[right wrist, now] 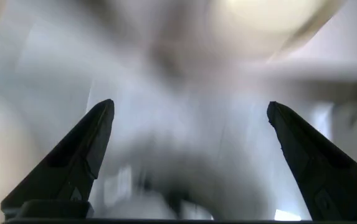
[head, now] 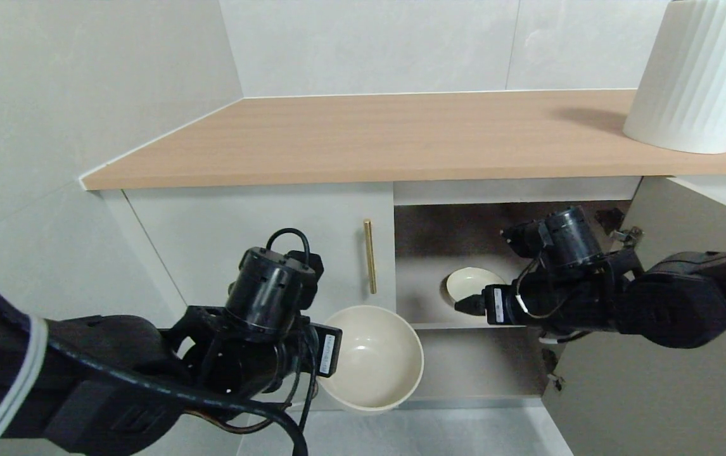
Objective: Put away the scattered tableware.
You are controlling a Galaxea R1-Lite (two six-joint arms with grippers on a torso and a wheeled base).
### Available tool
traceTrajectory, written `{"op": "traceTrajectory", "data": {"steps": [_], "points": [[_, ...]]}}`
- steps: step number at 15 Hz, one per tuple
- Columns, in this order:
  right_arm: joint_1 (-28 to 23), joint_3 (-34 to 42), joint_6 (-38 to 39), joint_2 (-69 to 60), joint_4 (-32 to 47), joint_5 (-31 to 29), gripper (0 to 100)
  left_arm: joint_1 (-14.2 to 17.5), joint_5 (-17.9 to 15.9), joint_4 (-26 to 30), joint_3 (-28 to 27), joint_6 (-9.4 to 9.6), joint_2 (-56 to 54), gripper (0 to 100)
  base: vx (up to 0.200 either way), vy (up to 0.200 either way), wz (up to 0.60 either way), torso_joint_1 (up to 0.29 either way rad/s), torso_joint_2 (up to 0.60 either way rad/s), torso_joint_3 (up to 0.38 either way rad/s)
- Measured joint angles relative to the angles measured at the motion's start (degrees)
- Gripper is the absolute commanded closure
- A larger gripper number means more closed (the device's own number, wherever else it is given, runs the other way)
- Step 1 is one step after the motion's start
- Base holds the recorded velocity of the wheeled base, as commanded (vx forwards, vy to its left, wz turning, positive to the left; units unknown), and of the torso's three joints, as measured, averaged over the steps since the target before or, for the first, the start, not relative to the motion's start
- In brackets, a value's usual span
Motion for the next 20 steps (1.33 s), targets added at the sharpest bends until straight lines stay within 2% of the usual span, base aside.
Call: {"op": "traceTrajectory", "data": {"steps": [2,6,8,11,14,15,20], "points": [[4.5,1.2,-0.7,-4.4,4.5,1.9,0,-2.6,0.9,-0.2,0.1,-0.24,1.8,100,0.0,0.0,0.0,0.0,0.0,0.0],[8.0,2.0,-0.7,-5.6,5.0,2.0,0,-5.1,1.9,-0.6,0.1,-0.93,2.9,100,0.0,0.0,0.0,0.0,0.0,0.0],[8.8,2.1,-0.5,-4.0,4.7,2.0,0,-5.9,2.6,-1.6,0.1,-2.02,2.8,100,0.0,0.0,0.0,0.0,0.0,0.0],[9.3,1.8,-0.4,-0.7,4.5,1.9,0,-6.9,4.9,-1.9,0.2,-2.11,2.6,100,0.0,0.0,0.0,0.0,0.0,0.0],[9.3,1.7,-0.3,1.3,3.8,1.8,0,-7.4,5.1,-1.9,0.2,-2.13,1.6,100,0.0,0.0,0.0,0.0,0.0,0.0],[9.3,1.7,-0.2,1.7,3.7,1.8,100,-7.6,5.1,-1.9,0.2,-2.11,1.4,100,0.0,0.0,0.0,0.0,0.0,0.0],[10.0,1.5,0.0,2.6,3.3,2.0,100,-8.3,5.1,-1.8,0.4,-2.33,0.8,100,0.0,0.0,0.0,0.0,0.0,0.0]]}}
